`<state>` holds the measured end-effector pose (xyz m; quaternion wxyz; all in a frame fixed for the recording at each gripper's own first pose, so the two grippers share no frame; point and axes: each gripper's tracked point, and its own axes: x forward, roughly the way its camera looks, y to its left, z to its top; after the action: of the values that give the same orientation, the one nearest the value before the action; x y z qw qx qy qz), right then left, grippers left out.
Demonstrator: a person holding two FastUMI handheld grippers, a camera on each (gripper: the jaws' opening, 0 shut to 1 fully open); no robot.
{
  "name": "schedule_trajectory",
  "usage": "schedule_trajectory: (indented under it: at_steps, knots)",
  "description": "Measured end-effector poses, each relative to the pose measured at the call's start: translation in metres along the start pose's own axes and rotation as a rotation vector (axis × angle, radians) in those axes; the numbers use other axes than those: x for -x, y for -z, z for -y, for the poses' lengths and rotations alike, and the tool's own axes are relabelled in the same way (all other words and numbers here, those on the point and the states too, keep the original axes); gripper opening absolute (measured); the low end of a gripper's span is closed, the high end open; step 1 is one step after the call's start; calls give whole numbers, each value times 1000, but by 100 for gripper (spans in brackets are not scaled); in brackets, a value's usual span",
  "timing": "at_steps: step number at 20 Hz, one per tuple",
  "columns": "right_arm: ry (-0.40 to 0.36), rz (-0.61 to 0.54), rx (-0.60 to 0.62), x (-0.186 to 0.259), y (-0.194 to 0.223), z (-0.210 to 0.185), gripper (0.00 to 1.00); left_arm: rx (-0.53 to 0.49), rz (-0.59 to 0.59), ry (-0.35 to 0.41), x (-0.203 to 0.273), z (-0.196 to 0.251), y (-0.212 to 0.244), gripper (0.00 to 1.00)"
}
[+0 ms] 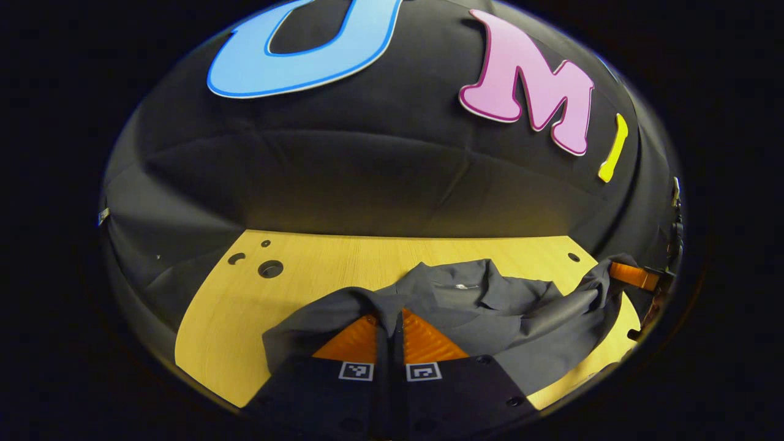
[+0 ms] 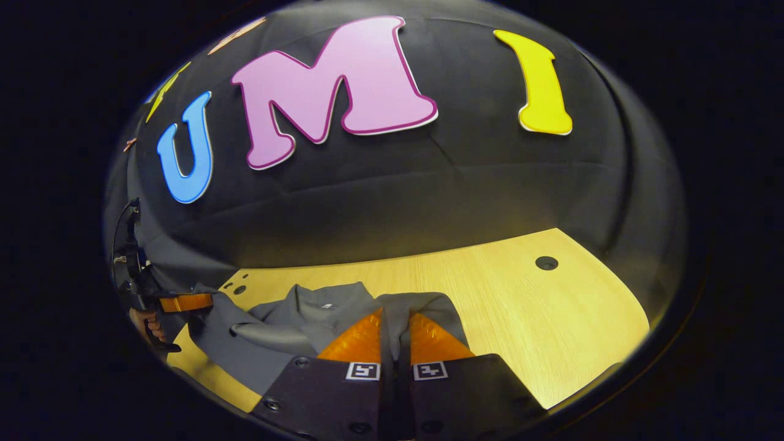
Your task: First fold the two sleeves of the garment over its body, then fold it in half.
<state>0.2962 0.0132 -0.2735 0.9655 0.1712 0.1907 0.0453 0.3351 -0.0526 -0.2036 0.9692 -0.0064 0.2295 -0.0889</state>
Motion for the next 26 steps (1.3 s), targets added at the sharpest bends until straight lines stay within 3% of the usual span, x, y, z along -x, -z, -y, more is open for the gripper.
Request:
schedule_trajectory:
  at_steps: [10, 15, 17, 20, 21, 22, 23, 24, 25, 26]
  knots:
    - [40, -94, 21, -79, 44, 23, 5, 0, -131, -51, -82, -12, 46, 5]
    - [80, -173, 27, -93, 73, 36, 5, 9, -180, -65, -93, -14, 65, 8]
    - [84, -192, 23, -97, 80, 37, 5, 8, -192, -74, -95, -14, 69, 5]
    - [99, -228, 4, -95, 87, 43, 11, -8, -201, -83, -94, -14, 70, 6]
    - [108, -247, -9, -92, 90, 45, 20, -18, -204, -92, -94, -15, 70, 10]
    - [112, -255, -19, -92, 91, 46, 22, -28, -207, -103, -92, -16, 69, 14]
    - [130, -246, -12, -88, 86, 49, 39, -39, -209, -119, -89, -17, 68, 19]
    - [133, -233, 2, -84, 82, 52, 44, -46, -210, -123, -87, -16, 66, 26]
    - [144, -226, 24, -80, 77, 54, 48, -44, -209, -108, -84, -10, 64, 44]
    - [143, -221, 36, -75, 74, 53, 59, -35, -208, -88, -82, -4, 61, 63]
